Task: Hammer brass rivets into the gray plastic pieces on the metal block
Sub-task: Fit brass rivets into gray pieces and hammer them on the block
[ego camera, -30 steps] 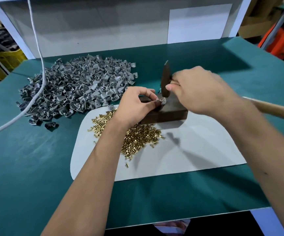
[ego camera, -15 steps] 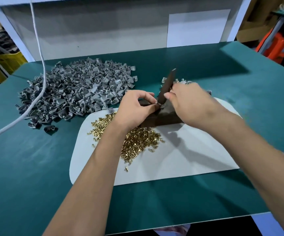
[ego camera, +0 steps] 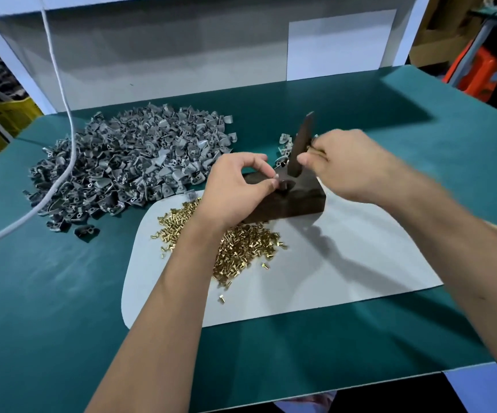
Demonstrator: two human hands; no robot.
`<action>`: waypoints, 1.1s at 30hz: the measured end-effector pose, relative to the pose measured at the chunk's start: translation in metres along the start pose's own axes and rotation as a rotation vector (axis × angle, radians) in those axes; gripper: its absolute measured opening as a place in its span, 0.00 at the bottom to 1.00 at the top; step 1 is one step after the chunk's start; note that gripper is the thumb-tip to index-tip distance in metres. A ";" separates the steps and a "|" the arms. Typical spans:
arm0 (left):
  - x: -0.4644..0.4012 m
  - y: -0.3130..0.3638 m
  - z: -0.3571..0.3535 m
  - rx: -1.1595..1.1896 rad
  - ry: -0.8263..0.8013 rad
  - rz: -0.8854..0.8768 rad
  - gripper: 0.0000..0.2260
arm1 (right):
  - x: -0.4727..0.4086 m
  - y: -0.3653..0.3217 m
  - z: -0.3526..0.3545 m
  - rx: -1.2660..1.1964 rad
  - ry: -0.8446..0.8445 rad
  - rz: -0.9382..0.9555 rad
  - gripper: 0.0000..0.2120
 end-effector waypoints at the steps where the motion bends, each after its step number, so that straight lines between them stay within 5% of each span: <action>1: 0.000 -0.002 0.002 -0.035 -0.003 0.002 0.06 | -0.001 0.005 0.003 -0.082 0.028 -0.036 0.21; 6: 0.003 -0.007 0.005 0.001 -0.035 0.028 0.04 | 0.004 0.014 0.018 -0.239 0.102 -0.080 0.20; 15: 0.000 -0.008 0.004 0.006 -0.036 0.017 0.04 | 0.011 -0.010 0.010 -0.244 0.141 0.075 0.20; 33: 0.000 -0.003 -0.001 -0.092 0.000 -0.086 0.06 | 0.007 0.001 -0.017 -0.255 0.095 0.052 0.21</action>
Point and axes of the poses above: each hand's wrist, its own x-axis away from the middle knuckle, its own z-axis out of the back of the hand, y = z × x, the point moved 3 cm from there along -x, towards the middle knuckle, and after that the axes turned 11 degrees about -z, right-handed, at the moved point
